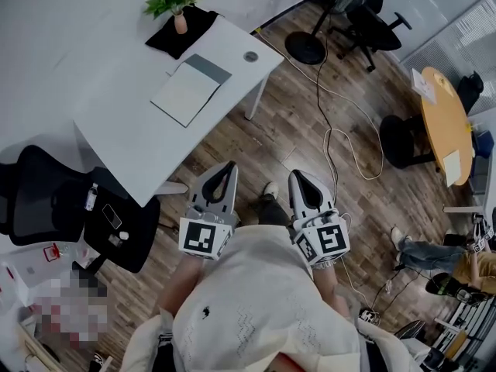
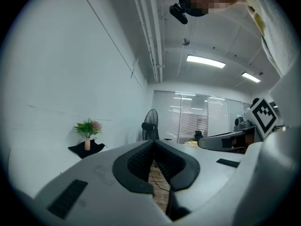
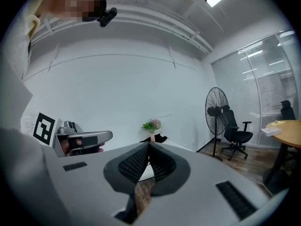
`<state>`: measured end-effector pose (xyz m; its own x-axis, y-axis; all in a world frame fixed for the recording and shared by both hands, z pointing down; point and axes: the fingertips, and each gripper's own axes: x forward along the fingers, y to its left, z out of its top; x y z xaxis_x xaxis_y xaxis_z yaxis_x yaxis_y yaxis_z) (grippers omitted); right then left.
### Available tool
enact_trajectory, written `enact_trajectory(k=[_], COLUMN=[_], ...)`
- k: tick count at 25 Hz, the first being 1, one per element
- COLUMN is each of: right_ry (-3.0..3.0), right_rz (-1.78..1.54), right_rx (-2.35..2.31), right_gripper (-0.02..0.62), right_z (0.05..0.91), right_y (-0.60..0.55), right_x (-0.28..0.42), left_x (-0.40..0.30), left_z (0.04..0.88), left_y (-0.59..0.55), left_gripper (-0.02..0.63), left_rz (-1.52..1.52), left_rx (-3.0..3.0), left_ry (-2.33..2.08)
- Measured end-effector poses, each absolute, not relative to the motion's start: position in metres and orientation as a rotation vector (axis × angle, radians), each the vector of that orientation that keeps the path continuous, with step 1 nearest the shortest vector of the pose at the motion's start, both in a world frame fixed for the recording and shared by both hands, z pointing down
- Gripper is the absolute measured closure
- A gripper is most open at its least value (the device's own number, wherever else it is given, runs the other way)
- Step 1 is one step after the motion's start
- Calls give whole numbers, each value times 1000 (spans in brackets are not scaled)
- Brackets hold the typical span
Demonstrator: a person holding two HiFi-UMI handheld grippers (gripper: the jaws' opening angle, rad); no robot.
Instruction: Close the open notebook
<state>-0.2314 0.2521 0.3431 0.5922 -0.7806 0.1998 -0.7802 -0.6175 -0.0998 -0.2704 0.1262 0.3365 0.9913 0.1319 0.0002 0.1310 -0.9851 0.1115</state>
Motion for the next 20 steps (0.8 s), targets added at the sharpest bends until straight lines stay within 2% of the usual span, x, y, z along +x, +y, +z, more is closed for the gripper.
enact_trajectory(k=[11, 20], right_ry=[1499, 1563], right_rz=[-376, -418], right_rx=[-2737, -2691], right_gripper=[594, 594], right_z=[356, 364], right_y=[228, 221], right_x=[-195, -121], left_x=[-255, -189], left_z=[345, 351], left_y=[102, 101], left_gripper=[594, 592], left_rz=[37, 90], left_rx=[3042, 3055], left_ry=[21, -51])
